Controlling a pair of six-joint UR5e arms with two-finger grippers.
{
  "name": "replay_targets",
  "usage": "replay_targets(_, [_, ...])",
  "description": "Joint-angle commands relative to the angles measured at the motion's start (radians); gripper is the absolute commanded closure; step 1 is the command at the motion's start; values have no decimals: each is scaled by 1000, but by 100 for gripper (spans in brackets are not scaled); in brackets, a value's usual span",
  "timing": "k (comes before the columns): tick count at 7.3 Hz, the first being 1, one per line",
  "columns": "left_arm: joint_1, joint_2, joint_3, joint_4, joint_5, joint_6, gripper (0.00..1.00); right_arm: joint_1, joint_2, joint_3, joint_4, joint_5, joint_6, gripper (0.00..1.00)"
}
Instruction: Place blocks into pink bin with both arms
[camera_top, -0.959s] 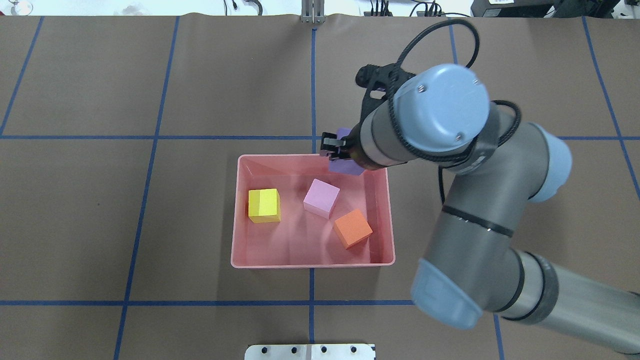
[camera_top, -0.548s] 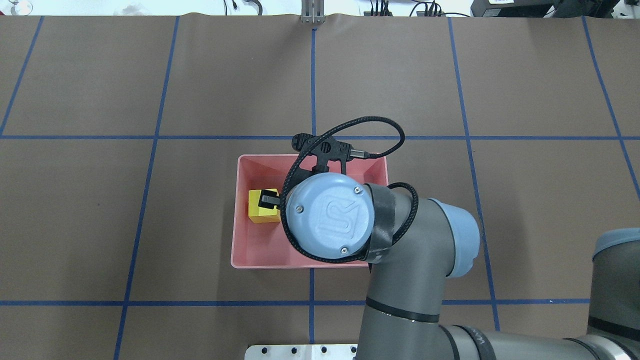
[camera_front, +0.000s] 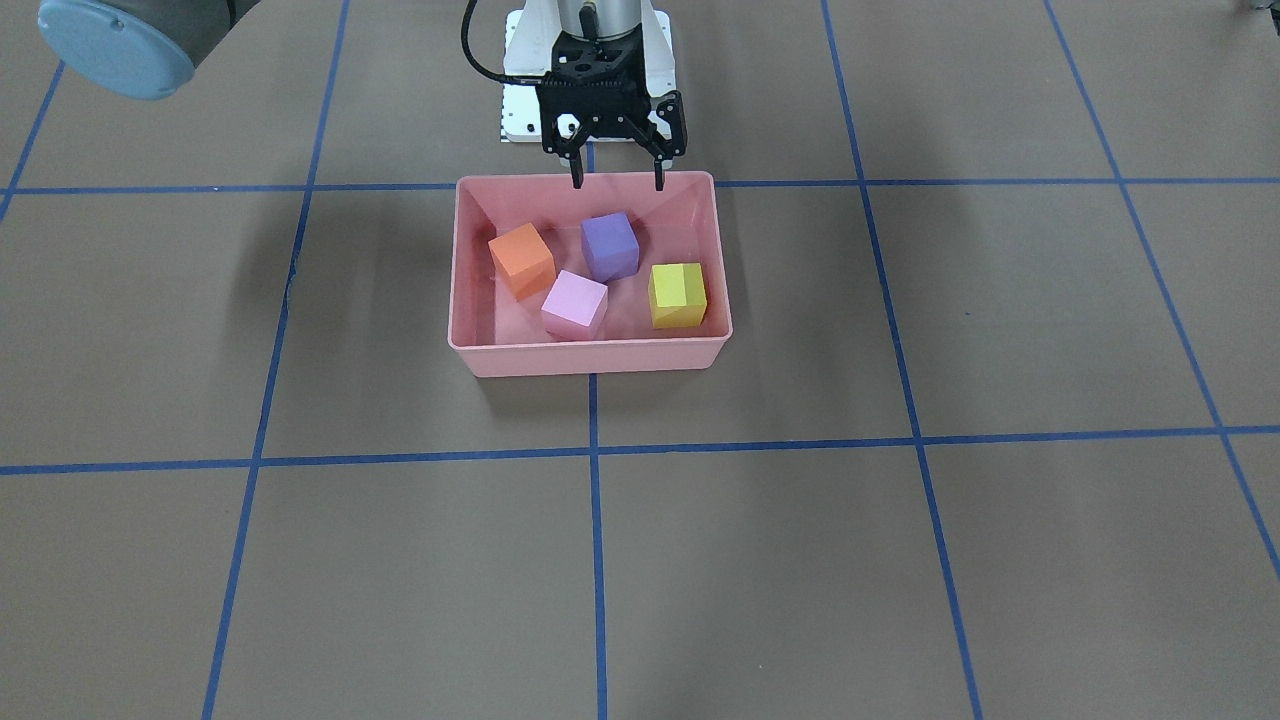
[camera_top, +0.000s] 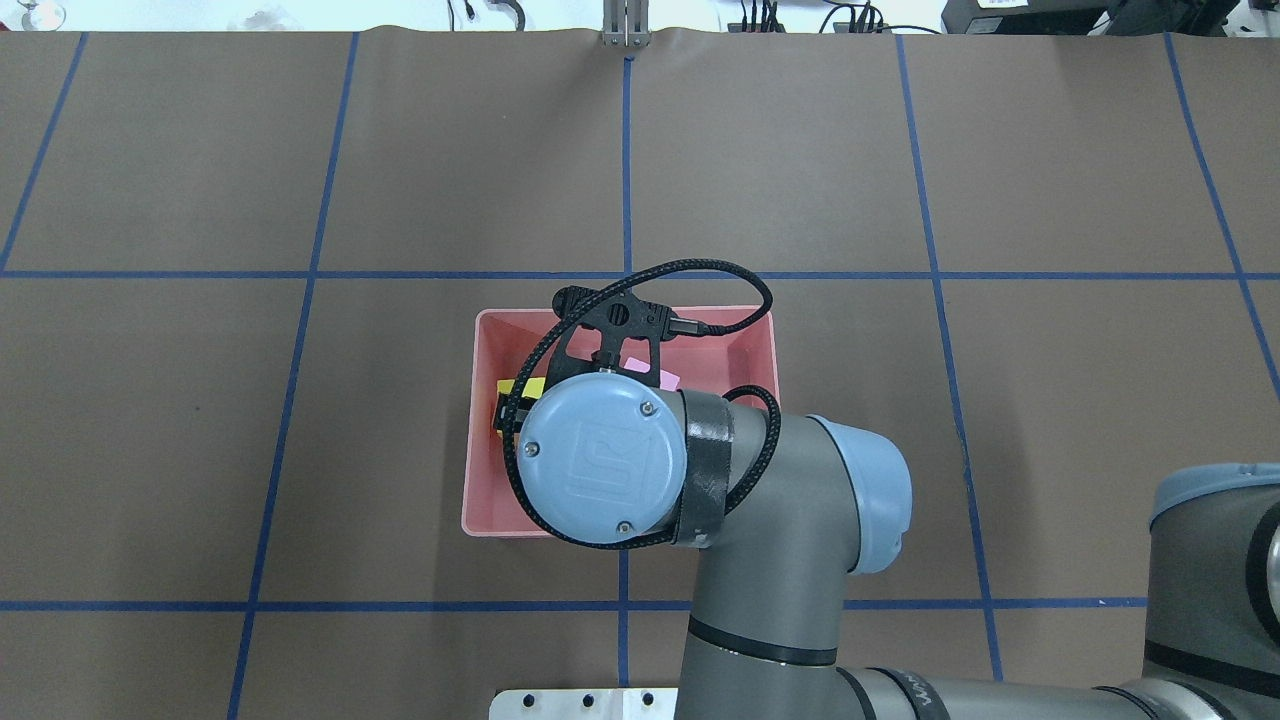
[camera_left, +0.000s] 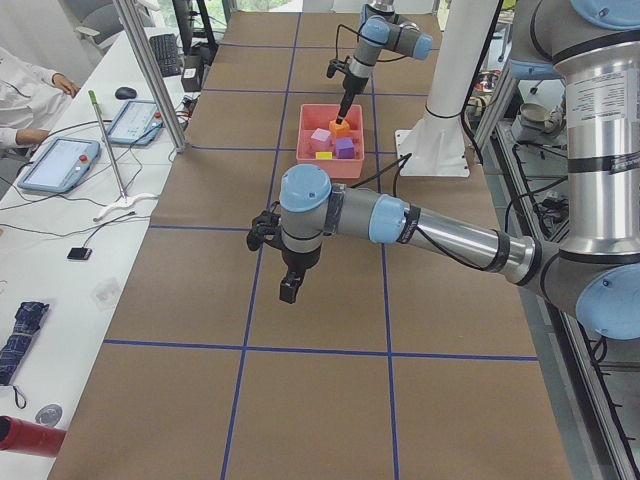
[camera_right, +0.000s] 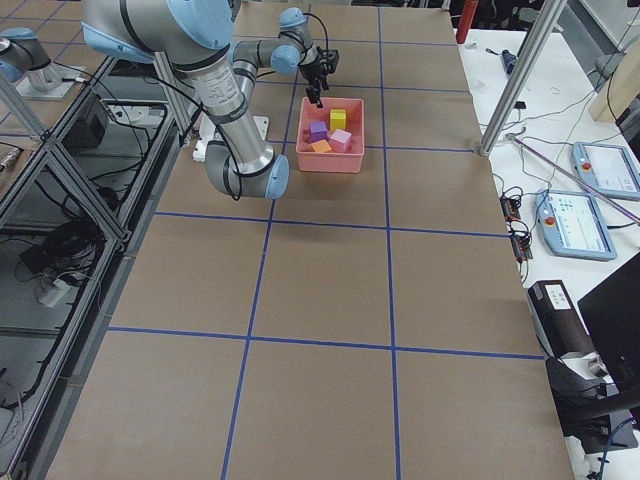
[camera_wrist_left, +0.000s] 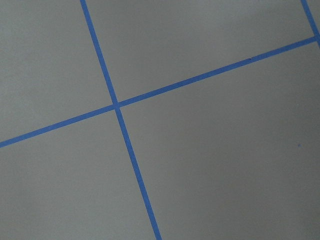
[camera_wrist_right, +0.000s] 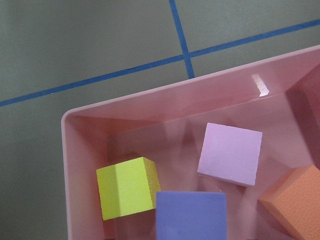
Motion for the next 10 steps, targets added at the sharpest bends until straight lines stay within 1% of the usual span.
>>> replay_targets(1, [-25,8,18,10,2,-14,0,118,-4,70,-80,111,-129,0])
replay_targets(2, [-75,8,29,20,3,-14,0,236,-25,72,-79,228,-242,0])
replay_targets(3, [-92,11,38,10,8,-2,0,353,-74,72,-71,338,-379,0])
replay_targets(4, [-100,69,61,5,8,-8,0,459,-115,72,-68,427,-520,0])
replay_targets(5, [-105,74,85,1,12,-7,0,578,-181,69,-67,535,-702,0])
replay_targets(6, [-108,82,79,-10,40,-11,0,683,-258,66,-67,607,-892,0])
replay_targets(7, [-108,85,82,-12,40,-13,0,773,-333,60,-67,644,-1067,0])
replay_targets(9, [-106,80,82,-12,32,-11,0,915,-477,55,-67,719,-1304,0])
replay_targets(10, [-108,83,78,-12,31,-8,0,981,-564,55,-67,727,-1417,0])
